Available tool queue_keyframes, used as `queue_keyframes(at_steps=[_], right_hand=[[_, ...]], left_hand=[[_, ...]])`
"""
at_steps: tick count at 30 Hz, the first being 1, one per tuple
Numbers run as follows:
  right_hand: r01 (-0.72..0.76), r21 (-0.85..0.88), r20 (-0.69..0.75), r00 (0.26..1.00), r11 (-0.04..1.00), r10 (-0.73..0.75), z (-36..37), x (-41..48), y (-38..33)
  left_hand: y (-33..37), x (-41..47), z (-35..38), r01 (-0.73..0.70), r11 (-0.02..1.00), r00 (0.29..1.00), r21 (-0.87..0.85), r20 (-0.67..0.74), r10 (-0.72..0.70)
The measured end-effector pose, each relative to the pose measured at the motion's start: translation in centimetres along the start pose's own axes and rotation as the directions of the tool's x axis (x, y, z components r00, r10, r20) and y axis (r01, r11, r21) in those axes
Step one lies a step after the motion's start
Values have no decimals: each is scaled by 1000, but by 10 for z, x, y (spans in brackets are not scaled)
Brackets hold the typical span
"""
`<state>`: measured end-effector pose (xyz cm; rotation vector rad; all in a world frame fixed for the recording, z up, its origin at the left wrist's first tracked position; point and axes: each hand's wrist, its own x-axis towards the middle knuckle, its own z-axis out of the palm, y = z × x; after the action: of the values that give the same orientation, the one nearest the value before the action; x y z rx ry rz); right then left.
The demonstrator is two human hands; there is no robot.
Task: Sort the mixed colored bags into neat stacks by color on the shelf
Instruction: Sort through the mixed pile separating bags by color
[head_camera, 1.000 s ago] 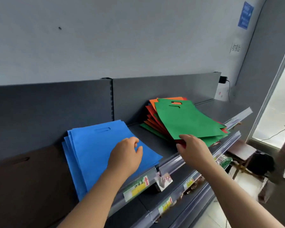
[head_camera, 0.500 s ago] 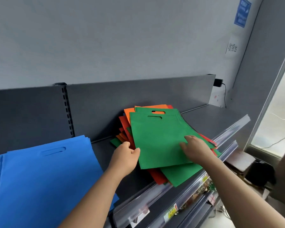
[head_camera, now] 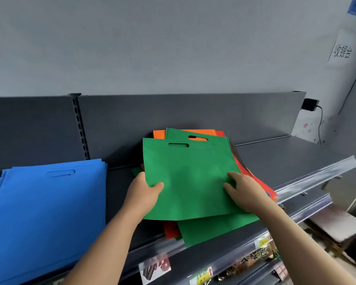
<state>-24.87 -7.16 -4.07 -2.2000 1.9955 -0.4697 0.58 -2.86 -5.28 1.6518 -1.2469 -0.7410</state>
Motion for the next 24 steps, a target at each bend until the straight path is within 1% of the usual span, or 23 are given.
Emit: queue_keyframes(at_steps=[3, 6, 8, 11, 13, 15, 18, 20, 24], right_hand=[[106, 112, -27, 994, 988, -103, 4, -7, 0], [142, 173, -28, 990, 975, -140, 4, -10, 1], [106, 167, -30, 994, 980, -102, 2, -9, 2], [22, 76, -4, 1000, 997, -21, 0, -6, 2], [12, 69, 17, 1000, 998, -14, 0, -6, 0], [23, 144, 16, 1000, 989, -26, 2, -6, -2], [37, 313, -28, 999, 949, -30, 2, -6, -7], [61, 363, -68, 997, 930, -39, 1, -8, -11], [135, 408, -130, 987, 903, -89, 0, -13, -27]], left_hand=[[1, 1, 1, 13, 1000, 999, 5, -53, -12], [1, -2, -4, 23, 999, 993, 34, -117, -19], [2, -6, -7, 13, 1000, 991, 28, -137, -9], [4, -16, -10, -19, 1000, 992, 5, -126, 19], [3, -21, -11, -44, 999, 993, -20, -111, 42], [1, -25, -10, -50, 998, 995, -35, -86, 46], [-3, -30, -10, -48, 995, 997, -83, -65, 43], [-4, -34, -13, -64, 993, 993, -102, -104, 54], [-8, -44, -31, -77, 990, 976, -121, -211, 50]])
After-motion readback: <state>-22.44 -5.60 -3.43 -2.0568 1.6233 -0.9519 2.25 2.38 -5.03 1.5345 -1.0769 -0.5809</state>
